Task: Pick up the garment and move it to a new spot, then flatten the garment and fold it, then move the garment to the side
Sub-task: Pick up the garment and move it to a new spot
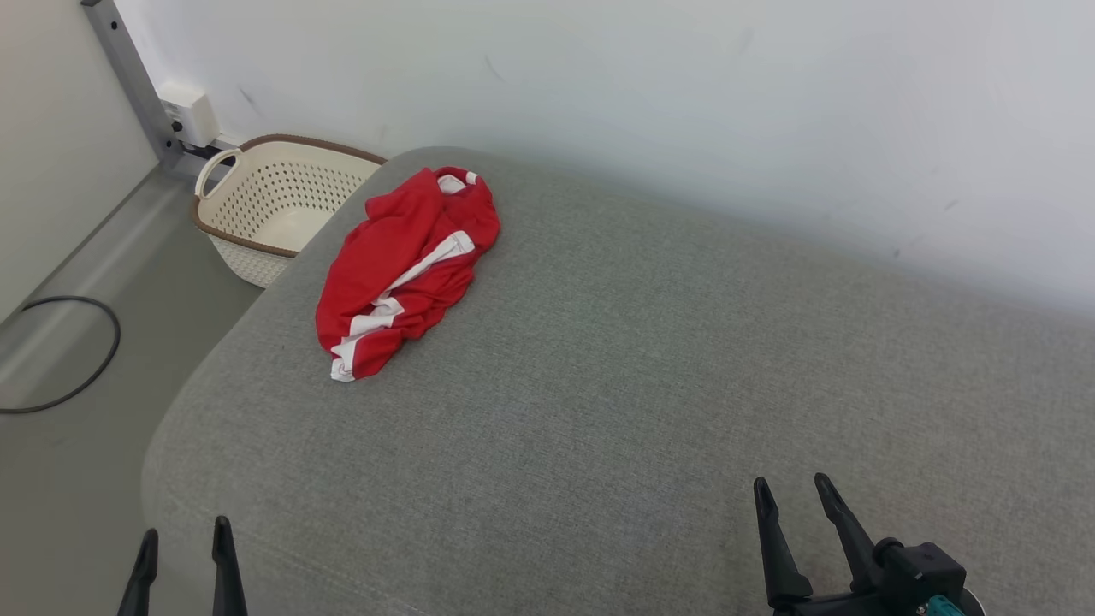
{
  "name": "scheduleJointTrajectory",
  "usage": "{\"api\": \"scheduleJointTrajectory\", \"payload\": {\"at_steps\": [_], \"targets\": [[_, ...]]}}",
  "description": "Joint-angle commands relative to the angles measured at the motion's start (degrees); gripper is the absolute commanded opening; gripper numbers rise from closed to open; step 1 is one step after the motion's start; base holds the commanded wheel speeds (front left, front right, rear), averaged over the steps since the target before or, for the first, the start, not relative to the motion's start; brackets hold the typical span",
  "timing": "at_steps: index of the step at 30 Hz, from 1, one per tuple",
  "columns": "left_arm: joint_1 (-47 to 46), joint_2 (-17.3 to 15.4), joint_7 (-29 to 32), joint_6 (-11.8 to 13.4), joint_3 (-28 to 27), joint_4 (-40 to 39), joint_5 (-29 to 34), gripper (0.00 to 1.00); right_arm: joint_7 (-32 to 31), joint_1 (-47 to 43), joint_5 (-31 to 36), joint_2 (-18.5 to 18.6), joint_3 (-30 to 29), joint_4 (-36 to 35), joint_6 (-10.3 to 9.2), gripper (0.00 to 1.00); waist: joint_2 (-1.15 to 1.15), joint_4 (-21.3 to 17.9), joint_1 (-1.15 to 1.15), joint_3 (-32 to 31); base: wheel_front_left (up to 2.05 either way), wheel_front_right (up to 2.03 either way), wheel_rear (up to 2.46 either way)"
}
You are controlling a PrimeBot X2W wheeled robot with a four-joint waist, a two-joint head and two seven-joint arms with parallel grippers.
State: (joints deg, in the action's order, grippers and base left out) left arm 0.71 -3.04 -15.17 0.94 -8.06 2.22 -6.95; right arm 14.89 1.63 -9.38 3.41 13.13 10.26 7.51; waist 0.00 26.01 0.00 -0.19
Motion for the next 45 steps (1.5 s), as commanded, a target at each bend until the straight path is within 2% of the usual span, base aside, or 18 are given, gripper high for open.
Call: {"api": "scheduleJointTrajectory", "payload": {"at_steps": [1, 7, 14, 25, 31, 38, 45], "targets": [[-1.0, 0.0, -0.1, 0.0, -0.1, -0.2, -0.6, 1.0, 0.3, 0.3, 0.2, 0.3, 0.1, -0.1, -0.04, 1.0, 0.0, -0.6, 0.0, 0.5, 0.0, 0.0, 0.0], [-6.5, 0.0, -0.1, -1.3, 0.4, -1.4, -2.4, 1.0, 0.3, 1.9, 0.8, 0.6, 1.2, -0.7, -0.04, 1.0, 0.0, -3.1, 0.0, 2.6, 0.0, 0.0, 0.0], [-17.6, -2.1, 0.1, -4.5, 0.2, 3.5, -4.6, 1.0, 0.3, 4.5, 1.1, 0.6, 2.4, -1.2, -0.04, 1.0, 0.0, -7.5, 0.0, 5.9, 0.0, 0.0, 0.0], [-40.7, -9.1, 3.4, -6.6, -0.3, 18.9, -8.0, 1.0, 0.3, 11.7, 2.1, 0.4, 4.1, -3.2, -0.04, 1.0, 0.0, -18.1, 0.0, 14.7, 0.0, 0.0, 0.0], [-50.6, -14.6, 6.9, -7.2, -0.5, 28.1, -8.6, 1.0, 0.3, 13.7, 1.5, -0.1, 4.4, -3.8, -0.04, 1.0, 0.0, -22.6, 0.0, 18.3, 0.0, 0.0, 0.0], [-58.2, -20.5, 10.5, -7.4, 0.0, 38.2, -7.8, 1.0, 0.3, 15.3, 1.2, -0.5, 5.0, -4.5, -0.04, 1.0, 0.0, -27.9, 0.0, 21.2, 0.0, 0.0, 0.0], [-62.9, -24.2, 14.5, -7.7, 0.4, 49.2, -8.2, 1.0, 0.3, 15.7, 0.9, -0.6, 4.9, -5.0, -0.04, 1.0, 0.0, -31.6, 0.0, 22.6, 0.0, 0.0, 0.0]]}}
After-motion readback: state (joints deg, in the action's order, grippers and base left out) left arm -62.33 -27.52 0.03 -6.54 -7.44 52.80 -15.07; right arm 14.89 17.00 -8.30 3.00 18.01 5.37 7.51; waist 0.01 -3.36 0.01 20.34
